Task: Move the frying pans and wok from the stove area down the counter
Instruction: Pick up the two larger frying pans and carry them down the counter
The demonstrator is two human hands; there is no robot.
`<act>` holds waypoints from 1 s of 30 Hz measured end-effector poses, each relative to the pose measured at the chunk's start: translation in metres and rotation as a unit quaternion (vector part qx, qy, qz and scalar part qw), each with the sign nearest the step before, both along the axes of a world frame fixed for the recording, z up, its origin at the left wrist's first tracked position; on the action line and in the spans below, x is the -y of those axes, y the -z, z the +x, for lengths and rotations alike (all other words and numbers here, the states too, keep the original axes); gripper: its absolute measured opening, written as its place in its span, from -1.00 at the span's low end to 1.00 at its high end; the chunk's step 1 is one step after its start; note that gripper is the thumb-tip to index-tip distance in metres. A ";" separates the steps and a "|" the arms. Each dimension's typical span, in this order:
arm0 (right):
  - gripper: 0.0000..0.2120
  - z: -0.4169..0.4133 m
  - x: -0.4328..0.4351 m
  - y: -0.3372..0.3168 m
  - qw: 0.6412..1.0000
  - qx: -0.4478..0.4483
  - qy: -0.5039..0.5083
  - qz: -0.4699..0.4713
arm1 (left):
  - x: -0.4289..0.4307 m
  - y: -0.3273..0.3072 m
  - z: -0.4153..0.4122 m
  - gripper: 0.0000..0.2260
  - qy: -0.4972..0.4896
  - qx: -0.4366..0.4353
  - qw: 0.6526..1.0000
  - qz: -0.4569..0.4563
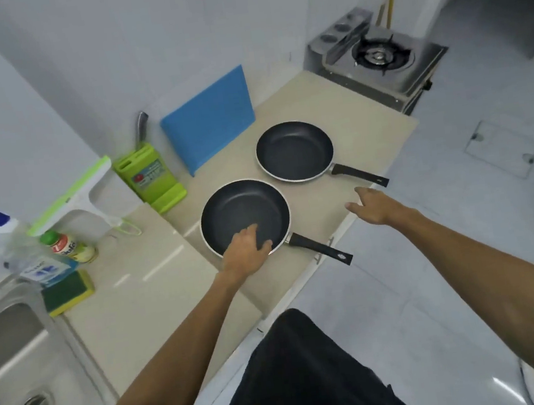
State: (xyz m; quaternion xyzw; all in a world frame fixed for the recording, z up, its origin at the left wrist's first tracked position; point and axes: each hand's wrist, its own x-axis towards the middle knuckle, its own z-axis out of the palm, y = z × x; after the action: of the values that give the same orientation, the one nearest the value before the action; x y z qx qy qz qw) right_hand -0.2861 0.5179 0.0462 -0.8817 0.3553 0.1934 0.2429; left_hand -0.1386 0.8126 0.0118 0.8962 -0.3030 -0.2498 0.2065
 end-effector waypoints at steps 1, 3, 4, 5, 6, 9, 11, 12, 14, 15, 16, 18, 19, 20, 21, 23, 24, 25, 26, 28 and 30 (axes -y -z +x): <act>-0.31 0.007 0.016 0.001 1.000 -0.004 0.005 0.004 | 0.012 0.001 0.002 -0.44 -0.011 -0.012 1.000 0.000; -0.31 0.019 0.043 0.004 1.000 -0.019 0.008 0.012 | 0.033 0.005 0.002 -0.46 -0.033 -0.032 0.999 -0.006; -0.32 0.024 0.055 0.007 1.000 -0.025 0.001 0.009 | 0.043 0.010 0.000 -0.47 -0.046 -0.037 0.998 -0.011; -0.34 0.029 0.064 0.011 1.000 -0.025 -0.008 0.005 | 0.050 0.013 -0.003 -0.48 -0.059 -0.046 0.997 -0.015; -0.37 0.035 0.074 0.015 1.000 -0.022 -0.015 0.001 | 0.059 0.016 -0.005 -0.49 -0.076 -0.057 0.995 -0.018; -0.44 0.051 0.105 0.031 0.999 -0.006 -0.046 -0.018 | 0.085 0.035 -0.016 -0.54 -0.145 -0.085 0.986 -0.016; -0.50 0.060 0.129 0.045 0.997 -0.002 -0.071 -0.031 | 0.103 0.048 -0.027 -0.58 -0.187 -0.104 0.977 -0.010; -0.52 0.064 0.142 0.051 0.996 -0.003 -0.078 -0.039 | 0.111 0.054 -0.034 -0.59 -0.201 -0.110 0.973 -0.008; -0.54 0.071 0.168 0.064 0.995 -0.014 -0.087 -0.047 | 0.127 0.065 -0.050 -0.58 -0.230 -0.124 0.965 -0.001; -0.52 0.075 0.181 0.071 0.995 -0.021 -0.087 -0.040 | 0.135 0.069 -0.059 -0.58 -0.248 -0.129 0.960 0.003; -0.51 0.079 0.192 0.077 0.996 -0.026 -0.081 -0.023 | 0.142 0.073 -0.067 -0.58 -0.274 -0.134 0.952 0.006; -0.46 0.088 0.213 0.090 0.997 -0.035 -0.054 0.039 | 0.159 0.078 -0.086 -0.57 -0.349 -0.148 0.925 0.004; -0.43 0.091 0.220 0.096 0.996 -0.041 -0.034 0.077 | 0.168 0.081 -0.097 -0.54 -0.388 -0.158 0.908 -0.002; -0.43 0.092 0.226 0.102 0.992 -0.048 -0.012 0.116 | 0.178 0.084 -0.108 -0.52 -0.425 -0.172 0.889 -0.011; -0.45 0.092 0.229 0.108 0.987 -0.048 0.008 0.153 | 0.188 0.087 -0.118 -0.48 -0.457 -0.188 0.869 -0.024; -0.54 0.092 0.235 0.119 0.974 -0.039 0.041 0.218 | 0.205 0.093 -0.135 -0.42 -0.500 -0.219 0.836 -0.048; -0.57 0.092 0.238 0.123 0.967 -0.037 0.054 0.245 | 0.213 0.097 -0.141 -0.40 -0.513 -0.230 0.825 -0.063; -0.60 0.092 0.241 0.126 0.960 -0.040 0.066 0.269 | 0.219 0.100 -0.145 -0.38 -0.526 -0.239 0.812 -0.080; -0.61 0.092 0.245 0.129 0.953 -0.047 0.075 0.290 | 0.225 0.103 -0.147 -0.37 -0.544 -0.245 0.797 -0.094; -0.64 0.093 0.254 0.134 0.940 -0.068 0.087 0.324 | 0.232 0.108 -0.146 -0.39 -0.590 -0.254 0.757 -0.117; -0.66 0.096 0.261 0.142 0.930 -0.090 0.093 0.343 | 0.236 0.112 -0.142 -0.48 -0.629 -0.256 0.719 -0.148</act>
State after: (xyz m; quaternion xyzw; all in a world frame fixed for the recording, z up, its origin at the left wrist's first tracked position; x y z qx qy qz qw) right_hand -0.1905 0.2570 -0.0958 -0.6861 0.3682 0.3590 0.5145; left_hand -0.2801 0.5762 -0.1005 0.7401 0.3619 -0.2341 0.5162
